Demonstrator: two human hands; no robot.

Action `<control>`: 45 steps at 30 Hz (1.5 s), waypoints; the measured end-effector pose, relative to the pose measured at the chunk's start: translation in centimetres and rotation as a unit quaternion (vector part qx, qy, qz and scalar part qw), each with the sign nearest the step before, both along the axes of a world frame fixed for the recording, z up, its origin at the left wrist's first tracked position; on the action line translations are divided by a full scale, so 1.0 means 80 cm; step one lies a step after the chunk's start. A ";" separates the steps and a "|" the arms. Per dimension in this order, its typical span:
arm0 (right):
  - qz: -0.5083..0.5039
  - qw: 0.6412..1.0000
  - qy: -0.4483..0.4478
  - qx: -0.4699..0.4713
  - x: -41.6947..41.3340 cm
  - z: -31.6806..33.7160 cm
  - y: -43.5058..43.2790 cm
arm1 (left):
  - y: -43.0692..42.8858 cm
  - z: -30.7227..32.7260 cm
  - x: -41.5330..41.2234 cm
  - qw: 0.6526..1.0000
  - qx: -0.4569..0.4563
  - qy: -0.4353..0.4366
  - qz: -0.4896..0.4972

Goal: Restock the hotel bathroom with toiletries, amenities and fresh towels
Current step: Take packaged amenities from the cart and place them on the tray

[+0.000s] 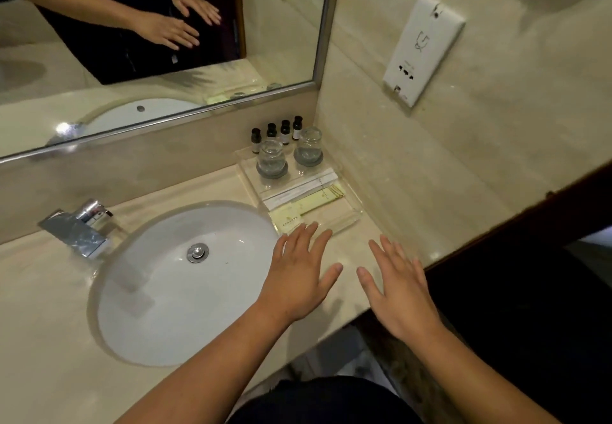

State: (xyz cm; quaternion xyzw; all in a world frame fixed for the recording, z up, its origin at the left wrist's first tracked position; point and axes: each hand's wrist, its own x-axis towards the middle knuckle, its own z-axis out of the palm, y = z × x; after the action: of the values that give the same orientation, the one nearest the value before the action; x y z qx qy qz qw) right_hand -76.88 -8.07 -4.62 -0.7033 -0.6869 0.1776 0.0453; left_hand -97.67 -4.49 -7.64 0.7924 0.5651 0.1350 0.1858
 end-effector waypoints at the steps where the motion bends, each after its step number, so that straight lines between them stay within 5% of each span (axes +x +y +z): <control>1: -0.007 1.000 0.002 0.000 0.002 0.002 -0.008 | -0.002 0.001 0.005 1.000 0.002 -0.002 -0.007; 23: -0.214 0.976 0.024 0.033 0.232 0.015 -0.228 | -0.126 0.034 0.283 0.977 0.036 0.040 -0.206; 37: -0.366 0.928 0.014 0.067 0.432 0.034 -0.414 | -0.247 0.051 0.519 0.949 0.041 0.034 -0.310; 45: -0.427 0.896 0.020 0.116 0.506 0.050 -0.432 | -0.246 0.078 0.618 0.934 0.056 0.014 -0.353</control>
State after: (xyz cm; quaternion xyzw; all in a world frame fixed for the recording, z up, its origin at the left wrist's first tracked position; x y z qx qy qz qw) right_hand -36.39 -42.62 -0.62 -0.9150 -0.3350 0.0742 0.2123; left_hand -48.25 -24.18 -1.37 0.9518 0.2427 0.0815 0.1690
